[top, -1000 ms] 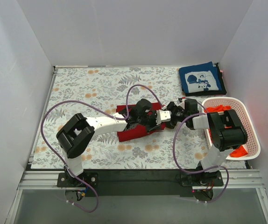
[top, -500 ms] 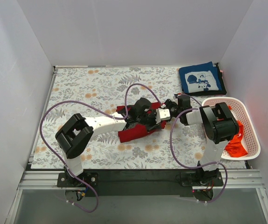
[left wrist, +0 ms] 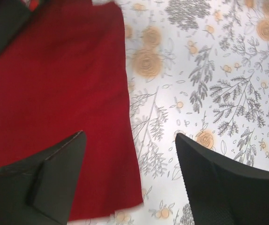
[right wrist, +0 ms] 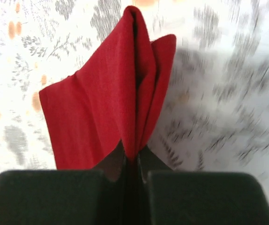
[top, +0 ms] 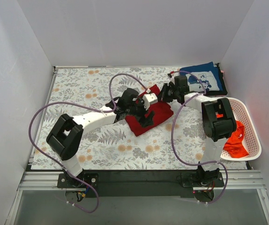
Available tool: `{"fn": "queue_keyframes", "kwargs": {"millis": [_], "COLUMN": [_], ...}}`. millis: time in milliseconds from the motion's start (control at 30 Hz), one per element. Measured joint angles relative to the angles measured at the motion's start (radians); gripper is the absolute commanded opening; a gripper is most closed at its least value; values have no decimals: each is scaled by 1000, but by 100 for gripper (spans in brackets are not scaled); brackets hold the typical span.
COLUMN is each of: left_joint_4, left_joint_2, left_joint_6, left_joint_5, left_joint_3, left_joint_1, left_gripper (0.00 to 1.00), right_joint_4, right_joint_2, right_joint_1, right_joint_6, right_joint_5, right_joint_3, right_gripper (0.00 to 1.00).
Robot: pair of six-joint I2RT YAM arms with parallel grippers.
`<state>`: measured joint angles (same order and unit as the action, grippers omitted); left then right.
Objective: Fold and stack the t-shirts
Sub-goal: Neatly place the folded tshirt to the corner
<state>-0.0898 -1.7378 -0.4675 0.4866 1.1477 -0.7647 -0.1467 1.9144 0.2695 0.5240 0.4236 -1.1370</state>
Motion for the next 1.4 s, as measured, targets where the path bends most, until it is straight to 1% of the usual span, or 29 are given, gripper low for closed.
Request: {"fn": "queue_keyframes", "kwargs": {"millis": [133, 267, 433, 567, 867, 1133, 1267, 1400], "left_joint_4": [-49, -77, -111, -131, -126, -120, -116, -120], "left_joint_2": [76, 127, 134, 134, 134, 134, 134, 134], "left_joint_6": [-47, -69, -98, -112, -117, -116, -113, -111], "left_joint_5": [-18, -46, -92, -118, -149, -162, -162, -162], "left_joint_3": [-9, -34, -67, -80, -87, -96, -116, -133], "left_joint_1": [63, 76, 76, 77, 82, 83, 83, 83], "left_gripper": [83, 83, 83, 84, 84, 84, 84, 84], "right_joint_4": [103, 185, 283, 353, 431, 513, 541, 557], "right_joint_2": [14, 34, 100, 113, 142, 200, 201, 197], "right_joint_1": [-3, -18, -64, -103, -143, -150, -151, -152], "right_joint_6": [-211, -365, -504, -590, -736, -801, -819, -827], "right_joint_5": [-59, -119, -172, -203, -239, -257, -260, -265], "right_joint_3": [-148, -237, -380, -476, -678, -825, -871, -877], "right_gripper": [1, 1, 1, 1, 1, 1, 1, 1]}}
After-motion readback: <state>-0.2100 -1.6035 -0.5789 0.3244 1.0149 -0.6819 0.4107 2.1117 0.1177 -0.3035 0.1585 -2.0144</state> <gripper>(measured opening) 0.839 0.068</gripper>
